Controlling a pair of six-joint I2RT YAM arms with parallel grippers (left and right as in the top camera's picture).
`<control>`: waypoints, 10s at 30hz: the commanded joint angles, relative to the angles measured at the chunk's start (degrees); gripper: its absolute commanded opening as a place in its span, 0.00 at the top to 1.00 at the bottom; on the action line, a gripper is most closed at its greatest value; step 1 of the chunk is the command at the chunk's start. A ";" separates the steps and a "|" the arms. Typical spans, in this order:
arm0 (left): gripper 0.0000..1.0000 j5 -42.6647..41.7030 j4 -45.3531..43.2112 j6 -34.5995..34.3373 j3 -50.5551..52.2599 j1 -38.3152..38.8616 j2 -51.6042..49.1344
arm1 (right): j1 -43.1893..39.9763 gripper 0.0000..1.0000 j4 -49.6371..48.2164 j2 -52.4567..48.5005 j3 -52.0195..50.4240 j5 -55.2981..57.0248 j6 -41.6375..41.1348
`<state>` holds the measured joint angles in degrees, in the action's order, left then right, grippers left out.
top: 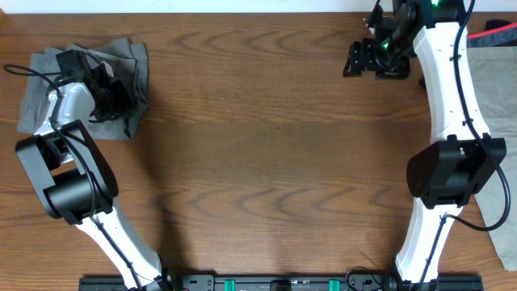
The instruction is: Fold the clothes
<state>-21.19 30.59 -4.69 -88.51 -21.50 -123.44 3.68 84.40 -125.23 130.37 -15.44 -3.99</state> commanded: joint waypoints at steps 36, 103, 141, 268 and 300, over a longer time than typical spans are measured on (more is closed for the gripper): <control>0.02 -9.86 21.05 4.92 0.44 2.43 44.54 | 2.40 0.36 3.61 19.82 0.72 5.31 -2.47; 0.02 -0.17 9.62 0.76 33.20 15.21 82.60 | 13.53 0.01 -38.38 82.84 -71.67 31.89 -15.28; 0.02 -0.17 9.62 0.76 33.20 15.21 82.60 | 2.69 0.01 -52.57 99.91 -101.46 20.74 -9.68; 0.02 24.96 -27.06 -17.90 88.28 23.67 123.36 | -6.36 0.01 -80.21 124.89 -130.05 14.58 -7.96; 0.02 20.37 -26.60 -1.31 88.28 21.44 123.34 | -6.36 0.01 -80.19 124.89 -130.05 14.56 -7.93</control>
<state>-1.10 2.68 -7.18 -1.83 0.19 -0.62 -2.07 4.01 -0.73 0.49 -1.30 -12.75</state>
